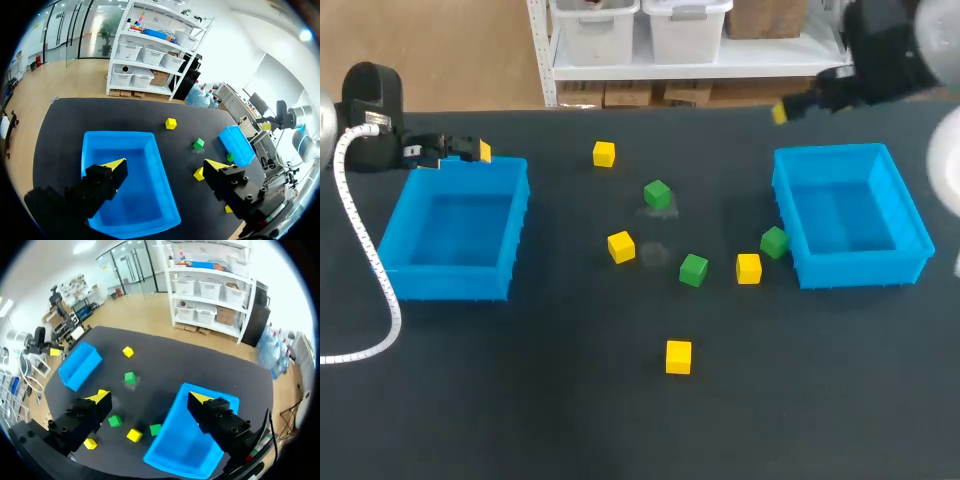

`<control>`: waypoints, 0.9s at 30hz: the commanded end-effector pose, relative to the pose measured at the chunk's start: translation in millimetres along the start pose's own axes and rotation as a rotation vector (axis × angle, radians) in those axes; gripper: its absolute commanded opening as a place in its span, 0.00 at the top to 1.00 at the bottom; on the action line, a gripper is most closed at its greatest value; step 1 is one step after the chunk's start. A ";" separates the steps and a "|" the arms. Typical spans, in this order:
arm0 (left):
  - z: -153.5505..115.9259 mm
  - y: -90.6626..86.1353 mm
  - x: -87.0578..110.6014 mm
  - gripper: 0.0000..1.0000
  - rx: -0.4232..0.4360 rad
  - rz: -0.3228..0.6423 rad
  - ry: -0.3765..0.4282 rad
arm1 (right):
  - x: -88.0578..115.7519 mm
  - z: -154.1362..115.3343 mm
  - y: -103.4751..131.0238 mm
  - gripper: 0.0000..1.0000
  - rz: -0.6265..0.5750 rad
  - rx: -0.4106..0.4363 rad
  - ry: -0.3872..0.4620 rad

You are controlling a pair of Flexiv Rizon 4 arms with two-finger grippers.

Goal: Put the green cubes in the right bin and the yellow cubes in the left bin.

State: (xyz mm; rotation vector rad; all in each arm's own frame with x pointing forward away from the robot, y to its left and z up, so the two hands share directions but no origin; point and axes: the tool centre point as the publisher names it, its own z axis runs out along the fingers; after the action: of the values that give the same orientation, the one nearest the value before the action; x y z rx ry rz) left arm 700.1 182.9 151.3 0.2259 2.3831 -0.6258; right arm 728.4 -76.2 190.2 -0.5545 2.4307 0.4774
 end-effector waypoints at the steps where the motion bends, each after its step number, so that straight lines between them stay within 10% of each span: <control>1: -0.1 1.9 1.2 0.00 0.009 0.002 -0.005 | -13.6 33.1 17.7 0.00 -0.015 0.079 0.042; 27: -0.1 1.9 1.2 0.00 0.009 0.002 -0.005 | 2.7 196.5 68.1 0.00 -0.133 0.144 0.305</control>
State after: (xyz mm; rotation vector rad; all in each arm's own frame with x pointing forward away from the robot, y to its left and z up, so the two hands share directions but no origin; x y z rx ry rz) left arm 700.1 182.9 151.3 0.2259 2.3831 -0.6258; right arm 768.9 57.9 72.7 -0.7553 2.6305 0.1806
